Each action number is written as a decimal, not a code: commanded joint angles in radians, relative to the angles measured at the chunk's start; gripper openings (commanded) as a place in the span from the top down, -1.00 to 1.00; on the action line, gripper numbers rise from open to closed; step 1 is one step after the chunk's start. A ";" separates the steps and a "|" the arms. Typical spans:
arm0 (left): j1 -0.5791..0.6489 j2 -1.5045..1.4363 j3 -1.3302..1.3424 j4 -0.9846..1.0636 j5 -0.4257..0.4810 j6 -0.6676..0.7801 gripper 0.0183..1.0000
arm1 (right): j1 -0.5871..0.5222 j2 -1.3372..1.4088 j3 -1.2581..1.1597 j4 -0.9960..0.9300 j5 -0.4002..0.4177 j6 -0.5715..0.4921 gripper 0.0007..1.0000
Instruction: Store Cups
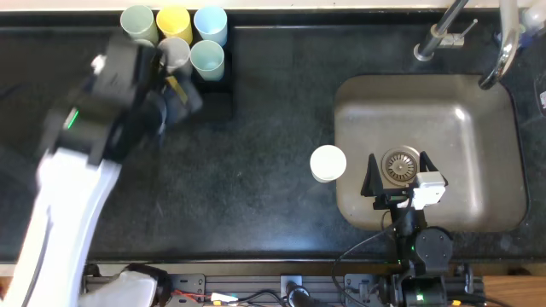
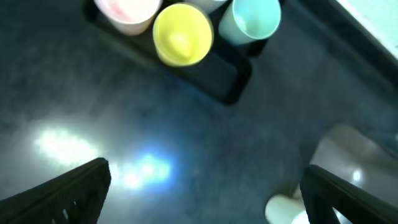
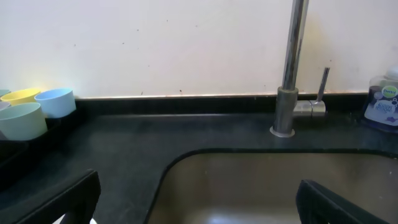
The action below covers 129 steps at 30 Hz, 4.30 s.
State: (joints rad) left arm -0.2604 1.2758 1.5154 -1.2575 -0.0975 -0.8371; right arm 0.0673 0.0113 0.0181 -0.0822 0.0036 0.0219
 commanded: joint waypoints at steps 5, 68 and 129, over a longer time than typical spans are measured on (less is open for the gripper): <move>0.142 -0.563 -0.854 0.685 0.165 0.464 -1.00 | 0.005 -0.008 -0.013 0.005 -0.004 -0.003 -1.00; 0.155 -1.273 -1.507 1.175 0.110 0.893 -1.00 | 0.005 -0.008 -0.013 0.005 -0.004 -0.003 -1.00; 0.155 -1.273 -1.507 1.175 0.110 0.893 -1.00 | 0.201 1.468 1.263 -1.190 -0.013 -0.188 -0.99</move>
State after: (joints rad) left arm -0.1104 0.0132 0.0135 -0.0830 0.0147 0.0368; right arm 0.2584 1.4445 1.2407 -1.2758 -0.0181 -0.1284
